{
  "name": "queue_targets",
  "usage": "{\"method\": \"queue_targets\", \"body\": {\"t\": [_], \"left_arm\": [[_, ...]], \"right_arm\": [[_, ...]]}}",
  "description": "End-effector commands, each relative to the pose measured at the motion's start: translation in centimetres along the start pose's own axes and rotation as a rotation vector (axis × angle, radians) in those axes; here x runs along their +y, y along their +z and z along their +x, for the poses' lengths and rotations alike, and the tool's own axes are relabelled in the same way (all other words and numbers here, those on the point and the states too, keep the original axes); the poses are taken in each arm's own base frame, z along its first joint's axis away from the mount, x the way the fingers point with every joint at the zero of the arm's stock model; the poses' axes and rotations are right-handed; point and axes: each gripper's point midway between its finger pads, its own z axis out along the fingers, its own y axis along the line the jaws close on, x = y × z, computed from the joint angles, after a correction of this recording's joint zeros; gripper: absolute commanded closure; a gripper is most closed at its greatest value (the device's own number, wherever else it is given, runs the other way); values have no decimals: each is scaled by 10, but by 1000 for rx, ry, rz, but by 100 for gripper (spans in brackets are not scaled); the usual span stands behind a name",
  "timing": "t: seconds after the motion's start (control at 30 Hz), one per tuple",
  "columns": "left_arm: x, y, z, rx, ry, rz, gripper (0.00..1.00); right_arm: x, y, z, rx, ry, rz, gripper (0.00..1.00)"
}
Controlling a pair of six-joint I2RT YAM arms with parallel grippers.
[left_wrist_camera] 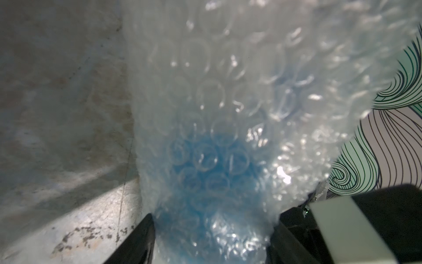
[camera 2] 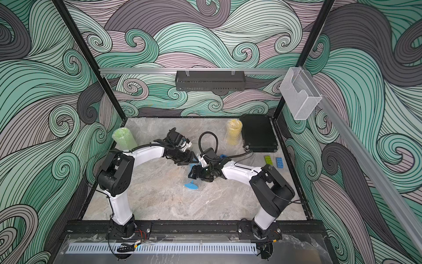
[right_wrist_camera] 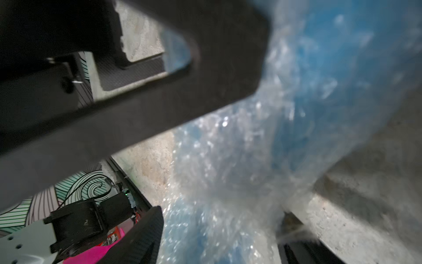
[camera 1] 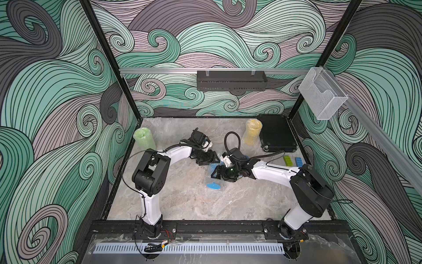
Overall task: Wrap wine glasses in bubble wrap
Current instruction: Pick up the bubble wrap from the center of the board.
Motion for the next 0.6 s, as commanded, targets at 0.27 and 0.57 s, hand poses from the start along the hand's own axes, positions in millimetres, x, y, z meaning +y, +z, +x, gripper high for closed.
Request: {"method": "queue_targets", "body": {"t": [0.27, 0.57], "left_arm": [[0, -5, 6, 39, -36, -20, 23], [-21, -37, -6, -25, -17, 33, 18]], "right_arm": [[-13, 5, -2, -27, 49, 16, 40], [-10, 4, -6, -33, 23, -5, 81]]}}
